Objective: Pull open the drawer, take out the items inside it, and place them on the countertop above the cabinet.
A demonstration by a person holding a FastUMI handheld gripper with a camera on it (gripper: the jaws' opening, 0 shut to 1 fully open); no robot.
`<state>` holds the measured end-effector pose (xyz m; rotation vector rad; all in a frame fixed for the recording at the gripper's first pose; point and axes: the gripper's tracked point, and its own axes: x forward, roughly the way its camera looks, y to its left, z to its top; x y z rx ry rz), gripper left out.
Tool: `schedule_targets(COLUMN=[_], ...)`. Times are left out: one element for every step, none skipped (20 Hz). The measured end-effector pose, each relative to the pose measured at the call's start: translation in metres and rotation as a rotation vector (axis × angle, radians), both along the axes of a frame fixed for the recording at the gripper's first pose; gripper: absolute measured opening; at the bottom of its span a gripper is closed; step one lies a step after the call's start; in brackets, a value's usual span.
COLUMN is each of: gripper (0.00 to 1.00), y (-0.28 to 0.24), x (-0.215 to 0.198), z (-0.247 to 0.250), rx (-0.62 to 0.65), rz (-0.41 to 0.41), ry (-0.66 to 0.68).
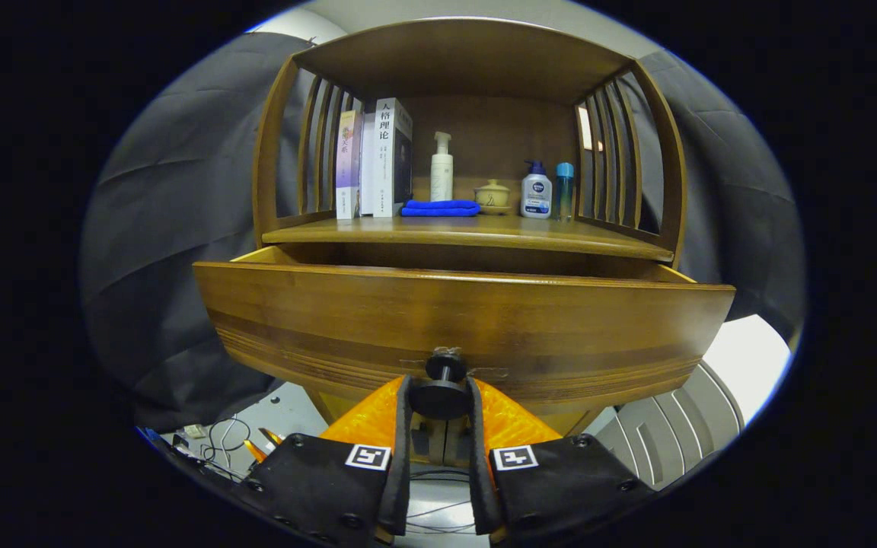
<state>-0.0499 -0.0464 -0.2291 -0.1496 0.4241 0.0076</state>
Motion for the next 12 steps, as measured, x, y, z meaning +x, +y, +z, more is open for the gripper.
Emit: schedule_targets(gripper=[0.35, 0.35, 0.35, 0.35, 0.35, 0.35, 0.35, 0.35, 0.35, 0.38, 0.40, 0.42], y=[0.001, 0.001, 0.001, 0.001, 0.003, 0.004, 0.004, 0.004, 0.005, 0.006, 0.006, 0.005], x=[-0.003, -0.008, -0.011, -0.015, -0.016, -0.018, -0.018, -0.018, -0.018, -0.020, -0.019, -0.020], z=[-0.002, -0.003, 0.000, -0.003, -0.001, -0.003, -0.002, -0.003, -0.002, -0.003, -0.003, 0.002], rx=[-0.007, -0.020, -0.032, -0.040, -0.036, -0.031, -0.026, -0.021, -0.012, -0.004, 0.002, -0.003], rz=[0.009, 0.017, 0.023, 0.022, 0.026, 0.026, 0.028, 0.029, 0.028, 0.029, 0.032, 0.032], ry=[0.006, 0.012, -0.003, 0.008, -0.002, 0.011, 0.005, 0.011, 0.007, 0.010, 0.009, 0.000])
